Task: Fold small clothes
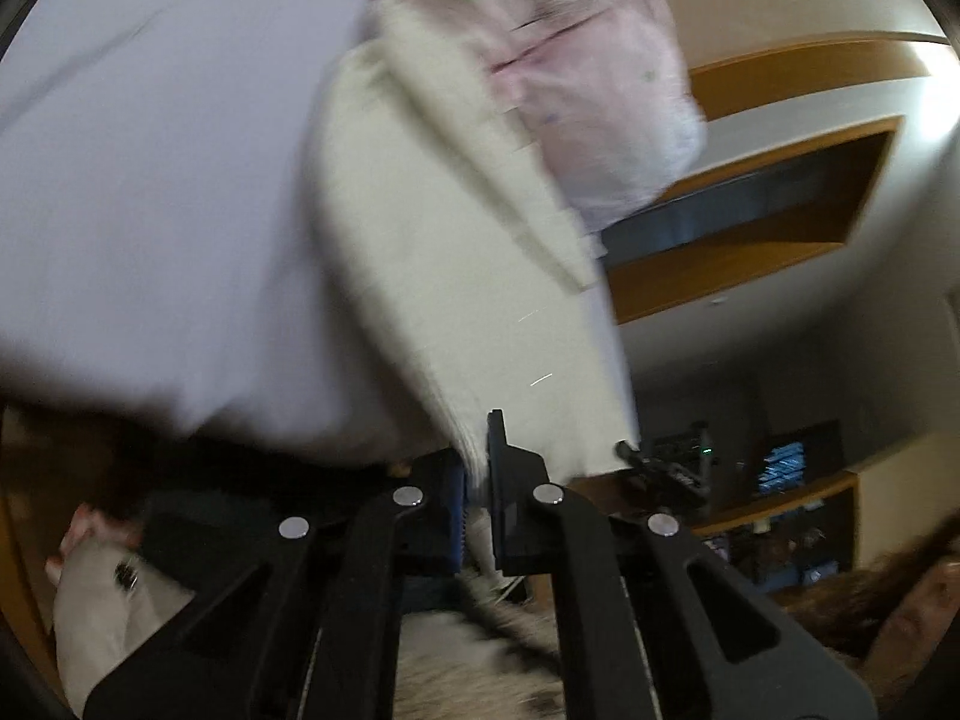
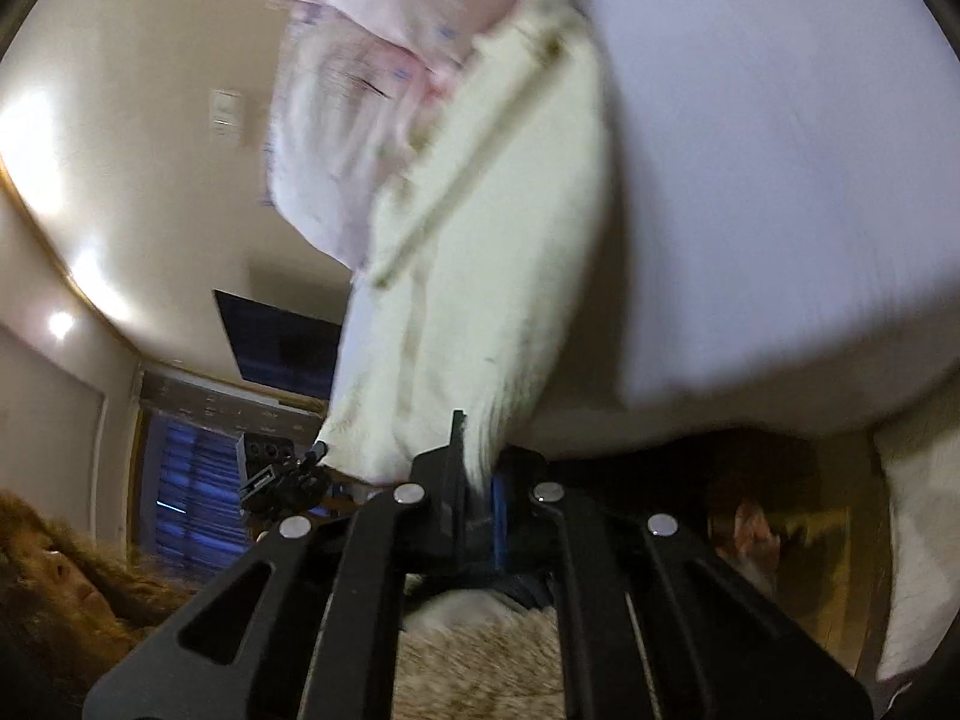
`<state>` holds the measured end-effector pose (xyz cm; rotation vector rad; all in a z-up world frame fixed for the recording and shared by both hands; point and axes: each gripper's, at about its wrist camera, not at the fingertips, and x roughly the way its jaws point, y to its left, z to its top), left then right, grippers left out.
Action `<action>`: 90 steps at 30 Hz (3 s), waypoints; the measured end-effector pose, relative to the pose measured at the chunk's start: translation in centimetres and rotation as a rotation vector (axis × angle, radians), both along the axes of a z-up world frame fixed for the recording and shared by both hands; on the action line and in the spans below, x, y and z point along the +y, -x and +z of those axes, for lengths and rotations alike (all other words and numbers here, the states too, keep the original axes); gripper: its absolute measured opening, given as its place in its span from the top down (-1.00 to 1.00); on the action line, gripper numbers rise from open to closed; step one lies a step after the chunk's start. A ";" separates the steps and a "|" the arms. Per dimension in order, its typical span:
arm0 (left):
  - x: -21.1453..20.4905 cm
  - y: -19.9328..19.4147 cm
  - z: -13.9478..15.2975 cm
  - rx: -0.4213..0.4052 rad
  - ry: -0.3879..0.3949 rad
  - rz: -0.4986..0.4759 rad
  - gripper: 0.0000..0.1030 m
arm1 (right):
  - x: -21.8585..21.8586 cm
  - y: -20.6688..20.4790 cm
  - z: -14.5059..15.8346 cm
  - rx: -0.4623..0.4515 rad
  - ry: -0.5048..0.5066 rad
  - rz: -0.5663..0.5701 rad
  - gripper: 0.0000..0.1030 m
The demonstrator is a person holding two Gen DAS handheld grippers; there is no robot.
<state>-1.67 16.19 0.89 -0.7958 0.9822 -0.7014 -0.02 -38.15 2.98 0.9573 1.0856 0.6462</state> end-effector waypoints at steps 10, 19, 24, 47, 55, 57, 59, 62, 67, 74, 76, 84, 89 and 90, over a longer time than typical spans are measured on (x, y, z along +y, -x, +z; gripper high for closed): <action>1.5 -20.0 8.2 -0.241 0.075 0.316 0.89 | -1.6 -19.6 8.0 -0.321 -0.069 -0.279 0.88; 0.6 -30.5 1.5 0.046 0.008 0.302 0.88 | -0.6 -31.3 -1.1 0.009 0.228 -0.470 -0.33; 3.9 -26.8 2.7 0.004 -0.076 0.319 -0.10 | -1.7 -28.8 1.1 -0.096 0.250 -0.439 -0.52; -10.4 -26.6 6.5 -0.033 0.275 0.059 0.74 | -4.0 -22.9 3.0 -0.163 0.207 -0.389 -0.55; -32.3 -30.9 2.7 0.168 0.287 -0.343 0.61 | -8.5 -21.0 2.7 -0.071 0.202 -0.454 -0.70; -30.4 -30.3 3.0 0.124 0.327 -0.345 0.60 | -9.0 -21.0 2.2 -0.040 0.173 -0.405 -0.81; -25.7 -29.7 4.4 0.024 0.283 -0.249 0.12 | -9.2 -21.8 1.4 -0.004 0.135 -0.355 -0.85; -19.8 -29.0 5.0 -0.025 0.100 -0.086 -0.07 | -8.4 -23.4 -0.4 0.072 0.099 -0.275 -0.85; -18.6 -28.3 1.9 0.063 -0.110 -0.057 -0.08 | -6.9 -26.7 -2.6 0.168 0.156 -0.192 -0.83; -21.0 -27.5 0.0 0.049 -0.239 -0.074 -0.29 | -4.9 -28.0 -2.2 0.114 0.199 -0.127 -0.57; -21.6 -27.7 -0.3 0.042 -0.261 -0.063 -0.32 | -4.2 -28.2 -2.5 0.113 0.209 -0.112 -0.18; -22.4 -28.2 -1.3 0.045 -0.138 -0.084 0.30 | -2.3 -27.4 -1.3 0.057 0.276 -0.127 0.44; -16.8 -26.2 1.1 -0.024 -0.055 -0.073 0.35 | 2.8 -27.5 2.0 -0.050 0.241 -0.038 0.47; -14.9 -25.6 1.7 -0.036 -0.043 -0.052 0.35 | 4.2 -27.6 2.5 -0.070 0.236 -0.013 0.47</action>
